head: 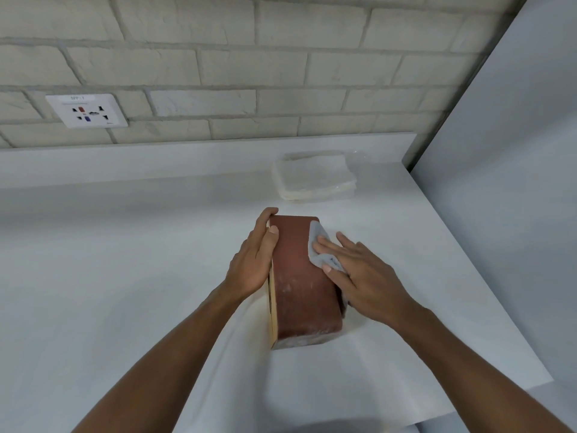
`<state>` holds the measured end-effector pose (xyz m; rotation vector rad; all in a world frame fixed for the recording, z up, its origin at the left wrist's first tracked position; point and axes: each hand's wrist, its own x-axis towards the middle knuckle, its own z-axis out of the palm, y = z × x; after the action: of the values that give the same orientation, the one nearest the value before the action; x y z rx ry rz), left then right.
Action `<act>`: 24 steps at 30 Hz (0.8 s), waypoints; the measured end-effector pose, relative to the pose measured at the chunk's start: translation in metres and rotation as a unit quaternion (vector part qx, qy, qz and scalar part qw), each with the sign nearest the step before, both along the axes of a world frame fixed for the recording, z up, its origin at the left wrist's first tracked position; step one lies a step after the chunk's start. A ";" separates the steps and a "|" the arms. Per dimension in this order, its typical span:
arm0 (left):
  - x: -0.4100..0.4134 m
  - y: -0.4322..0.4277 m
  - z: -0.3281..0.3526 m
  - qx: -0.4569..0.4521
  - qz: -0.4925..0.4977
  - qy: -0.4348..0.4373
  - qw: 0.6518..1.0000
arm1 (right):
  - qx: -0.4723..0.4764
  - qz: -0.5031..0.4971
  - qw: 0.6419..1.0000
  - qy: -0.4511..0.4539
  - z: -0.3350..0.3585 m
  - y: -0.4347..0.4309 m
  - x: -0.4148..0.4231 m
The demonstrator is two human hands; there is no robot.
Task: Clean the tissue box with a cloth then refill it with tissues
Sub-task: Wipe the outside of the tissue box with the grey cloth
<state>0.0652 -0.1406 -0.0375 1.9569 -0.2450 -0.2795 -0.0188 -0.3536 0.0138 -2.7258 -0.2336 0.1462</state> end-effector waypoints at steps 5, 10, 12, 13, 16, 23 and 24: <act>0.002 0.001 0.000 0.026 -0.001 -0.026 0.999 | 0.020 0.020 0.999 -0.018 -0.003 0.020 -0.001; -0.001 0.000 -0.001 0.029 0.014 -0.025 0.999 | 0.000 0.007 1.000 -0.006 -0.001 0.002 -0.014; 0.000 0.000 0.000 0.044 0.018 -0.031 0.998 | -0.008 0.005 1.000 -0.017 0.003 0.019 -0.007; 0.001 0.000 0.000 0.051 0.018 -0.035 0.998 | -0.012 0.023 0.999 -0.021 0.004 0.031 -0.007; 0.003 0.001 -0.001 0.039 0.011 -0.045 0.998 | -0.027 0.093 0.995 -0.013 0.002 0.048 -0.020; 0.003 0.000 0.000 0.041 0.009 -0.050 0.998 | -0.055 0.045 0.997 -0.023 0.007 0.035 -0.011; 0.003 0.001 -0.001 0.041 0.007 -0.051 0.998 | -0.041 0.052 0.998 -0.022 0.006 0.048 -0.011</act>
<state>0.0685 -0.1400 -0.0381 2.0567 -0.2912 -0.1829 -0.0300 -0.3053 0.0193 -2.8010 -0.3920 0.1276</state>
